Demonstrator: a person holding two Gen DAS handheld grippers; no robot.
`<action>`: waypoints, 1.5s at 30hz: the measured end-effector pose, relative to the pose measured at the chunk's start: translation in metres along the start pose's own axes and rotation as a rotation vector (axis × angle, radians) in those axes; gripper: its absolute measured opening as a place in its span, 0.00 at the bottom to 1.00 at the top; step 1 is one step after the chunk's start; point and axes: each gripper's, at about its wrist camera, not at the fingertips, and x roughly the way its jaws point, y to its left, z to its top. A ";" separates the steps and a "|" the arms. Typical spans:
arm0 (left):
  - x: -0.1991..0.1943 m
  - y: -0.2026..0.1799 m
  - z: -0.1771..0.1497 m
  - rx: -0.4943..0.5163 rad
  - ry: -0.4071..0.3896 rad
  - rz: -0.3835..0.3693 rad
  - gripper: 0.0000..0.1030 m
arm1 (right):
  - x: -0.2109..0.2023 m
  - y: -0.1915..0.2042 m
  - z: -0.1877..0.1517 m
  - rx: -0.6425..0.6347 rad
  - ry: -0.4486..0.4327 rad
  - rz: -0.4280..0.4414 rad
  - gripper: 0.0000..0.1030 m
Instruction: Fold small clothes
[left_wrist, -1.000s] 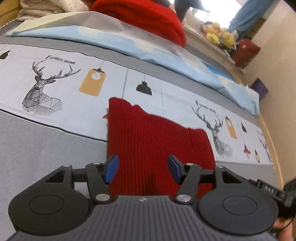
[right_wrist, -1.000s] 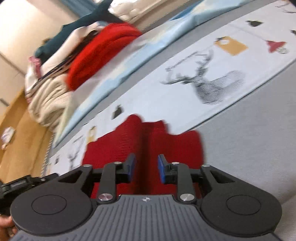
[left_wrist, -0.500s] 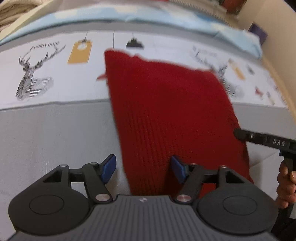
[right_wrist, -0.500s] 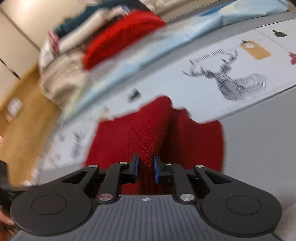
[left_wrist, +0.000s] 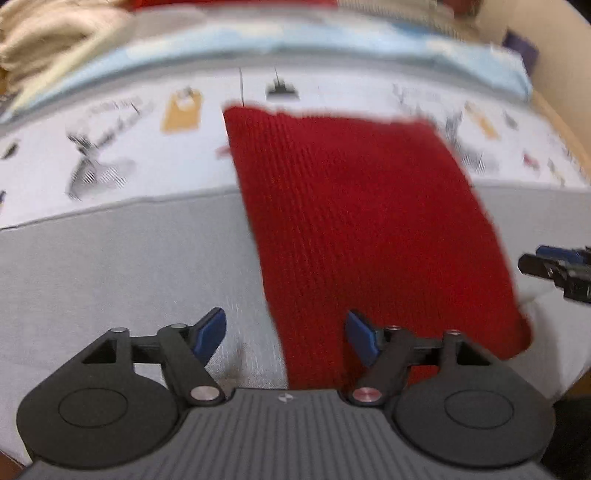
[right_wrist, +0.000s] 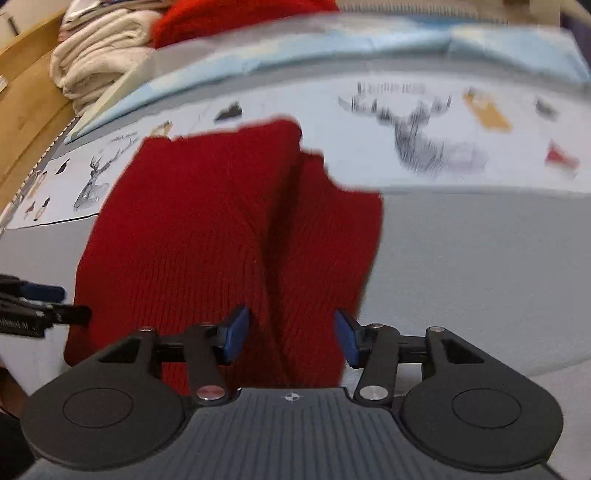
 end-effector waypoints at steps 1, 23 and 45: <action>-0.011 -0.001 -0.002 -0.007 -0.021 -0.007 0.80 | -0.015 0.005 -0.002 -0.028 -0.050 -0.020 0.50; -0.119 -0.041 -0.150 -0.104 -0.274 0.084 0.99 | -0.159 0.050 -0.122 0.037 -0.303 -0.134 0.77; -0.105 -0.032 -0.135 -0.132 -0.345 0.108 0.99 | -0.116 0.084 -0.109 -0.037 -0.271 -0.120 0.77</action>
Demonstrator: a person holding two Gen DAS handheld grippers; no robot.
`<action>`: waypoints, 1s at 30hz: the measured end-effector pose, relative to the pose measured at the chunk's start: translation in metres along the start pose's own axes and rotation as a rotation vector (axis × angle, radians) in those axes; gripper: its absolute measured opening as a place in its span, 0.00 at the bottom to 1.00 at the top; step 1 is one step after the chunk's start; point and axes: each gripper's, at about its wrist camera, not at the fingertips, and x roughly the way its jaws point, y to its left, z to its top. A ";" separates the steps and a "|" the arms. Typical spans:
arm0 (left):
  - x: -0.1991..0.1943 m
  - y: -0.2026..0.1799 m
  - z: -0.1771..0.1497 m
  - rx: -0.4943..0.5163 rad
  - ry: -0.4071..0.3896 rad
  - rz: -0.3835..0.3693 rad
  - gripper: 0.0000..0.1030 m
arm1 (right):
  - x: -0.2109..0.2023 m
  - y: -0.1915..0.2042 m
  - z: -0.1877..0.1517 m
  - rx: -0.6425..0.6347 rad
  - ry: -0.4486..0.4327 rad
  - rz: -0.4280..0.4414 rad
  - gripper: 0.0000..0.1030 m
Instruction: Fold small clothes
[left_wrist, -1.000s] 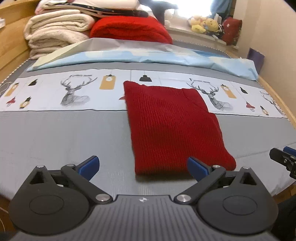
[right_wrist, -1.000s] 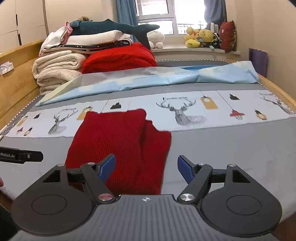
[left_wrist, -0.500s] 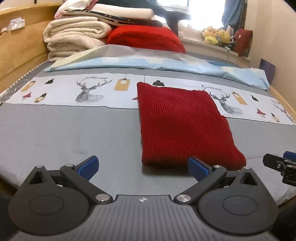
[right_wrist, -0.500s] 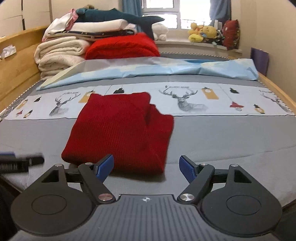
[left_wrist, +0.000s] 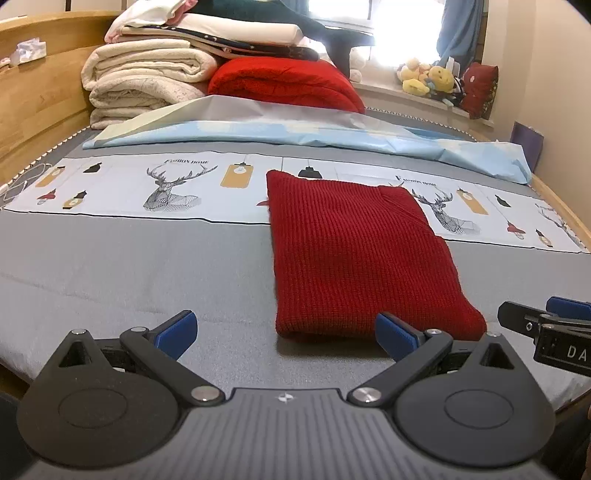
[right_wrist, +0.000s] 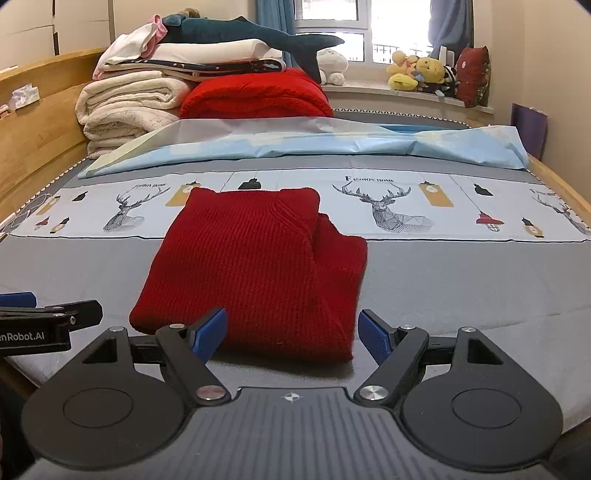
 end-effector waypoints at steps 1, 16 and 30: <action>0.001 0.000 0.000 -0.001 0.001 -0.001 0.99 | 0.000 0.000 0.000 0.000 0.000 0.000 0.77; 0.004 -0.005 -0.001 0.018 -0.003 -0.019 0.99 | 0.001 0.004 0.001 -0.006 0.003 0.001 0.78; 0.006 -0.004 -0.002 0.025 -0.004 -0.026 0.99 | -0.001 0.002 0.003 -0.006 -0.001 0.015 0.79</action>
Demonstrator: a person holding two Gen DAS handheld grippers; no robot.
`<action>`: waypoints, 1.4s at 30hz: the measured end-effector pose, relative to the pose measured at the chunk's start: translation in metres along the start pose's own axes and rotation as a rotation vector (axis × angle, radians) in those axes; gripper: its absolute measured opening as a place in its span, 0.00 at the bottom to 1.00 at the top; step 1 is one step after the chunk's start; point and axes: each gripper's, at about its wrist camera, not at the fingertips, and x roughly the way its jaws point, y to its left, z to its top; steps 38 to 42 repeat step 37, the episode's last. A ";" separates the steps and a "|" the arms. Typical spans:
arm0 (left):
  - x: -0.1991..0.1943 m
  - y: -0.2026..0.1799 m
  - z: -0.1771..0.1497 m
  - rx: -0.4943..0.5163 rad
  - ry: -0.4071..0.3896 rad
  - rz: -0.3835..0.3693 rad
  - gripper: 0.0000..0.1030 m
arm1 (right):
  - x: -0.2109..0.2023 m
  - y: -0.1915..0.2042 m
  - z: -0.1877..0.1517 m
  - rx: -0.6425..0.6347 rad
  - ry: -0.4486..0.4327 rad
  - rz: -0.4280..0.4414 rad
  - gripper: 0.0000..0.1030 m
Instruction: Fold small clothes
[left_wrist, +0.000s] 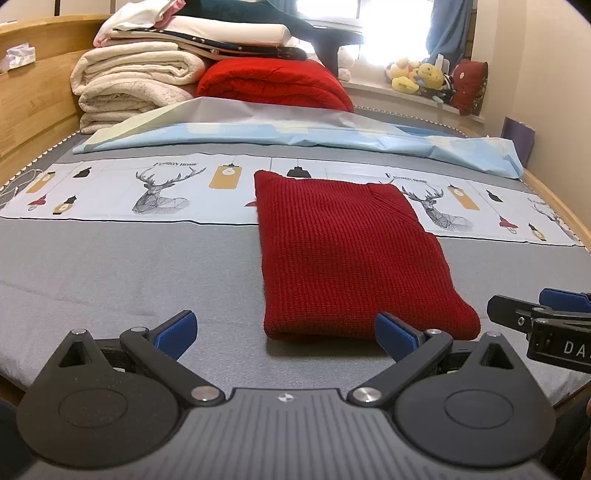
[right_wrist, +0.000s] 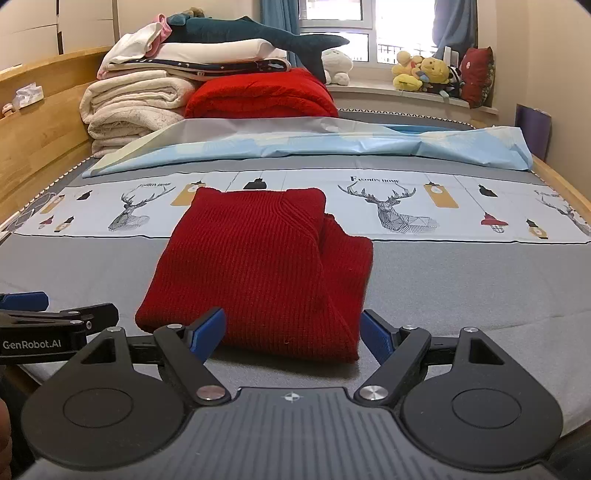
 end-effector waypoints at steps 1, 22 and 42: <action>0.000 0.000 0.000 0.000 0.001 -0.001 0.99 | 0.000 0.000 0.000 -0.001 0.000 0.001 0.79; 0.000 -0.004 -0.001 0.002 0.001 -0.007 0.99 | 0.000 0.002 0.000 0.000 0.000 0.000 0.79; 0.002 -0.003 -0.001 0.001 0.001 -0.008 0.99 | 0.000 0.003 0.001 -0.003 0.002 0.002 0.79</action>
